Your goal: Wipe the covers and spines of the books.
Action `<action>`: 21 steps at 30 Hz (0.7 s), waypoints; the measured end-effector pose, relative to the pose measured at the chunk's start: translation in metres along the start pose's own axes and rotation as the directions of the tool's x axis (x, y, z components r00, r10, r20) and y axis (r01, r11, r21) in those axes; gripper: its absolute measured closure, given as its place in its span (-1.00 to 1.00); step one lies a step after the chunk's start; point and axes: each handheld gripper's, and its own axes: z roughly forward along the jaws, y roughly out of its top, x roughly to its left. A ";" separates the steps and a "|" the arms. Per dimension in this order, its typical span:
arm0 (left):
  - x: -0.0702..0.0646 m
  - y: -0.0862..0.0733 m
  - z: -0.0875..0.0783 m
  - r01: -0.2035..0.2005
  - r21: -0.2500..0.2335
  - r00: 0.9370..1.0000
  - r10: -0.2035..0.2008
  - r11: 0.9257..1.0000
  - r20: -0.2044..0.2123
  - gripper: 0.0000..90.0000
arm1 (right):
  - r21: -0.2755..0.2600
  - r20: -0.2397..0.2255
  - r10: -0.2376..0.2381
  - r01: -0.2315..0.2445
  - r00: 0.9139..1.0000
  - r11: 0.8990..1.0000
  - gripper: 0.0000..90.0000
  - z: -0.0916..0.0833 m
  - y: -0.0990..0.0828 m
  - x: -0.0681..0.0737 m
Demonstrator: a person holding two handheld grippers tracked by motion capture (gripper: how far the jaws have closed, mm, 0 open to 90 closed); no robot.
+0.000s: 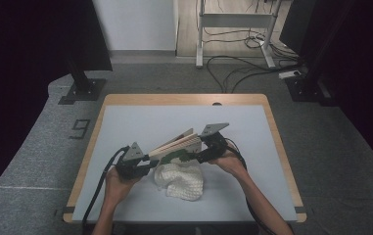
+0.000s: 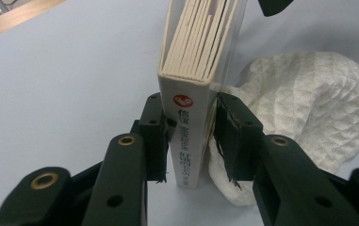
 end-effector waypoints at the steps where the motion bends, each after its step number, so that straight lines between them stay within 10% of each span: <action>1: 0.000 0.000 0.000 0.001 0.000 1.000 -0.001 1.000 0.000 0.44 | -0.001 -0.004 0.003 -0.003 1.000 1.000 -0.55 -0.002 -0.001 0.000; 14: 0.000 -0.001 0.004 0.005 0.019 1.000 -0.005 1.000 -0.007 0.30 | 0.015 0.038 -0.005 0.004 0.999 1.000 0.20 -0.018 -0.004 0.006; 21: 0.000 -0.003 -0.003 0.031 0.029 0.999 -0.030 0.999 -0.011 0.07 | 0.011 0.057 0.004 -0.005 0.998 1.000 0.26 -0.018 -0.004 0.006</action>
